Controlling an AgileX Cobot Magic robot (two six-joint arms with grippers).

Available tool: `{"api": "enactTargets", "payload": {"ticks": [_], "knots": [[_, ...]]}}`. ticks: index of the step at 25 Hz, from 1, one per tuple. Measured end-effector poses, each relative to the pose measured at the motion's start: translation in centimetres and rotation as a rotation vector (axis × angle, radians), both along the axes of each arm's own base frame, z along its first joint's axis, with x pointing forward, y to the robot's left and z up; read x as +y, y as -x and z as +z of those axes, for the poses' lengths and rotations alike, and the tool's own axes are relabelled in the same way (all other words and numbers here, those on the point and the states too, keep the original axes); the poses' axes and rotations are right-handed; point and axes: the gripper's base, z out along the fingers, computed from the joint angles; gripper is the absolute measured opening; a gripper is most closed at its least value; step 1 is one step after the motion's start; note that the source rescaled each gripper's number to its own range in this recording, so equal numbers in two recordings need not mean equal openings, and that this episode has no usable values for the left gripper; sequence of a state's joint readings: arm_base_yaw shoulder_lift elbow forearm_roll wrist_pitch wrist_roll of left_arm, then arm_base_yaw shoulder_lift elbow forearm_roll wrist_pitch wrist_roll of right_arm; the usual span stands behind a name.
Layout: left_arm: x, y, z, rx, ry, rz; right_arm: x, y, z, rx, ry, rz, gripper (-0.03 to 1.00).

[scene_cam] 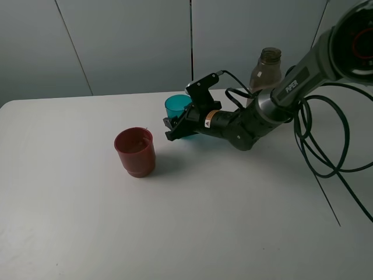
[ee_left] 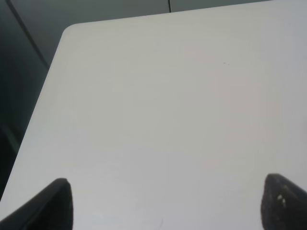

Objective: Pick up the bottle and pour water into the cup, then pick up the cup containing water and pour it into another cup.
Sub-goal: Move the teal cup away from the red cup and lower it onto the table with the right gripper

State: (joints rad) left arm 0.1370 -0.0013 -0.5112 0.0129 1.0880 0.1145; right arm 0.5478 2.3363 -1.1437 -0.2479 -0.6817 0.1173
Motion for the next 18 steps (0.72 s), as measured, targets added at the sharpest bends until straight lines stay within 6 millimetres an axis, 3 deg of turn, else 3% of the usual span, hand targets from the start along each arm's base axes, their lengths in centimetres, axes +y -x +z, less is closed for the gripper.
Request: {"api": "enactTargets", "payload": {"ticks": [5, 6, 7, 8, 9, 13, 18], "knots": [[0.0, 0.0, 0.0, 0.0, 0.0, 0.0, 0.0, 0.0, 0.0, -0.004, 0.002, 0.002, 0.09], [0.0, 0.0, 0.0, 0.0, 0.0, 0.0, 0.0, 0.0, 0.0, -0.007, -0.001, 0.002, 0.33], [0.0, 0.0, 0.0, 0.0, 0.0, 0.0, 0.0, 0.0, 0.1, -0.01, -0.005, 0.003, 0.7], [0.0, 0.0, 0.0, 0.0, 0.0, 0.0, 0.1, 0.0, 0.1, -0.015, -0.008, 0.004, 0.85], [0.0, 0.0, 0.0, 0.0, 0.0, 0.0, 0.1, 0.0, 0.2, -0.019, -0.011, 0.005, 0.93], [0.0, 0.0, 0.0, 0.0, 0.0, 0.0, 0.2, -0.3, 1.9, -0.057, -0.031, 0.007, 0.99], [0.0, 0.0, 0.0, 0.0, 0.0, 0.0, 0.2, -0.5, 6.3, -0.106, -0.057, -0.003, 0.99]]}}
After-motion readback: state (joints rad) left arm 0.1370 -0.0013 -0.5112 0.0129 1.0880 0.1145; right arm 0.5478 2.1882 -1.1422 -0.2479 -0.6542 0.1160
